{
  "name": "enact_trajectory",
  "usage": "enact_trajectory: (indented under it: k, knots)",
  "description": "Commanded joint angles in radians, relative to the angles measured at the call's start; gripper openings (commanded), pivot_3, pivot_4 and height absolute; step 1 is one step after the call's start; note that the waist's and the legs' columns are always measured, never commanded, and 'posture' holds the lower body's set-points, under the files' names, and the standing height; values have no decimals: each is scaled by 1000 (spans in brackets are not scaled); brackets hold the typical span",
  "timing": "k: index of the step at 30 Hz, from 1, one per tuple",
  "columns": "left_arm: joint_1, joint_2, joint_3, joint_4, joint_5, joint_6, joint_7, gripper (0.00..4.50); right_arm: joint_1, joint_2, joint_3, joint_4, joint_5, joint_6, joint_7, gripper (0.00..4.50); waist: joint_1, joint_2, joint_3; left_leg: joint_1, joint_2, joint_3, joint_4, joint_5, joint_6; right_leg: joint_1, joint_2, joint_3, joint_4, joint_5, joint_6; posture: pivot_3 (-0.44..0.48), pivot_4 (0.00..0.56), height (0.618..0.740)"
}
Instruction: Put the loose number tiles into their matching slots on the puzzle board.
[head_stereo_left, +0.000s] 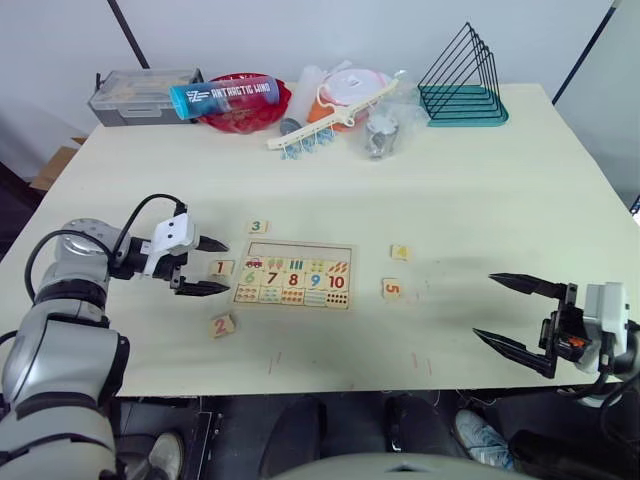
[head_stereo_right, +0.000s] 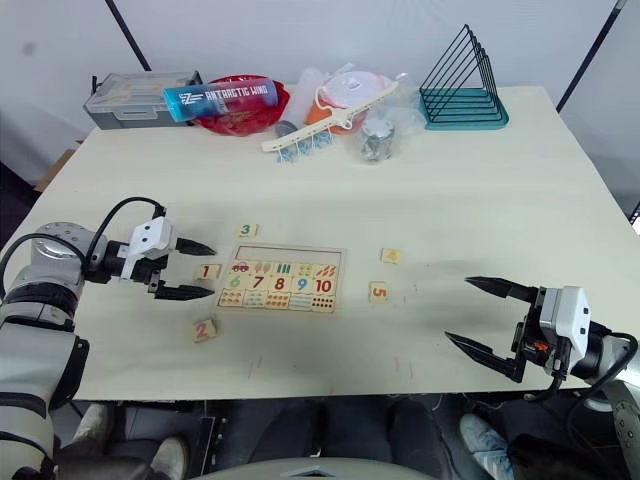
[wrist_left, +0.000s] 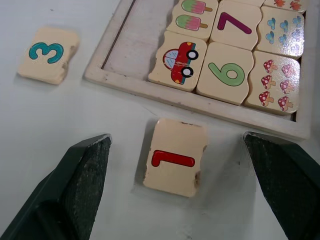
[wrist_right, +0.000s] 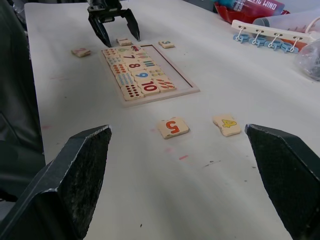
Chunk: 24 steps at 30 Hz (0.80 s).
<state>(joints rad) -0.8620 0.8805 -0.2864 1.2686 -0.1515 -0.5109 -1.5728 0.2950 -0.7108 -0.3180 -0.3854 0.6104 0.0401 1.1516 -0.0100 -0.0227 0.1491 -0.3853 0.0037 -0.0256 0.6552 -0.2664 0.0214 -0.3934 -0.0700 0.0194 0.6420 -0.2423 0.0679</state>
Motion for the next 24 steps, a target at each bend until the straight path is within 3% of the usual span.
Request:
enact_trajectory:
  k: [1, 4, 7, 24]
  knots:
    - [-14, 5, -9, 12, 19, -12, -42, 4492, -5, -7, -9, -38, 8, -7, 3, 4500, 0, 0, 0, 0, 0, 0, 0, 0, 0, 0, 0, 0, 0, 0, 0, 0, 150, 740]
    - [-18, 7, -4, 16, 24, -4, -42, 3633, 0, -6, -12, -39, 5, -10, 3, 4500, 0, 0, 0, 0, 0, 0, 0, 0, 0, 0, 0, 0, 0, 0, 0, 0, 150, 740]
    - [-16, 13, 3, 20, 33, -13, -42, 2289, 1, -4, -12, -37, 3, -13, 3, 4500, 0, 0, 0, 0, 0, 0, 0, 0, 0, 0, 0, 0, 0, 0, 0, 0, 150, 740]
    - [40, 63, -5, -2, -5, -24, -42, 2289, -45, 8, 33, 4, -14, -30, 17, 4500, -3, 0, 0, 1, 0, 0, 0, 0, 0, 0, 0, 0, 1, 0, 0, 0, 150, 740]
